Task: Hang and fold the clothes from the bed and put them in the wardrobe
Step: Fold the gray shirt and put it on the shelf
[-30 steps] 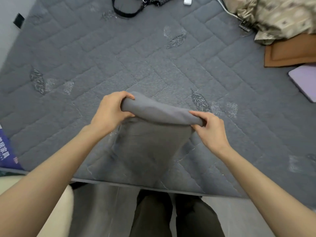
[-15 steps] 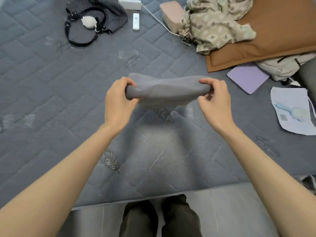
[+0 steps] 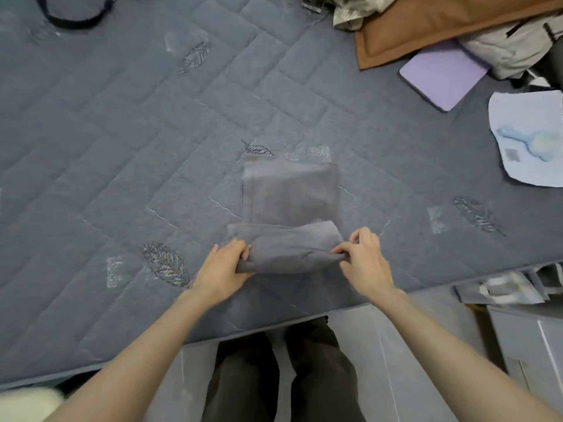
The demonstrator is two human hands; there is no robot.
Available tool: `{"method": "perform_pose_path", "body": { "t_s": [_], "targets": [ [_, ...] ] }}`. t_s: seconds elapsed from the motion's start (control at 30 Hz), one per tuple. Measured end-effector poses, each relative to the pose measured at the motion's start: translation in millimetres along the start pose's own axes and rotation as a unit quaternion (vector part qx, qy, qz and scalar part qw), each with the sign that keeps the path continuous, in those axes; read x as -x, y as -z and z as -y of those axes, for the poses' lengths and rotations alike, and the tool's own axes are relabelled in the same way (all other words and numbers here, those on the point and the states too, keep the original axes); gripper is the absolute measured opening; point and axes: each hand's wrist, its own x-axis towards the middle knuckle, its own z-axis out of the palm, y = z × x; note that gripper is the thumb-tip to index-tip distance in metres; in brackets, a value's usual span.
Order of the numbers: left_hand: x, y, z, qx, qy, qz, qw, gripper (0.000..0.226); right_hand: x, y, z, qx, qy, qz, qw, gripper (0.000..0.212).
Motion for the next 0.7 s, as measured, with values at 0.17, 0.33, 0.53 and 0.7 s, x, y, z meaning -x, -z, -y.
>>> {"method": "perform_pose_path", "body": {
  "t_s": [0.17, 0.33, 0.53, 0.7],
  "targets": [
    [-24.8, 16.5, 7.6, 0.177, 0.12, -0.111, 0.971, 0.038, -32.0, 9.6, -5.6, -0.187, 0.038, -0.01, 0.982, 0.013],
    [-82.1, 37.5, -8.7, 0.352, 0.169, -0.198, 0.899, 0.033, -72.3, 20.1, -2.2, -0.339, -0.052, -0.079, 0.936, 0.023],
    [-161.8, 46.6, -16.2, 0.486, 0.207, -0.253, 0.81, 0.029, -140.3, 20.2, 5.7, -0.408, -0.09, -0.176, 0.891, 0.022],
    [-212.0, 36.3, -10.9, 0.399, 0.197, -0.253, 0.859, 0.042, -186.5, 3.2, -3.8, -0.4, -0.147, -0.184, 0.886, 0.026]
  ]
}}
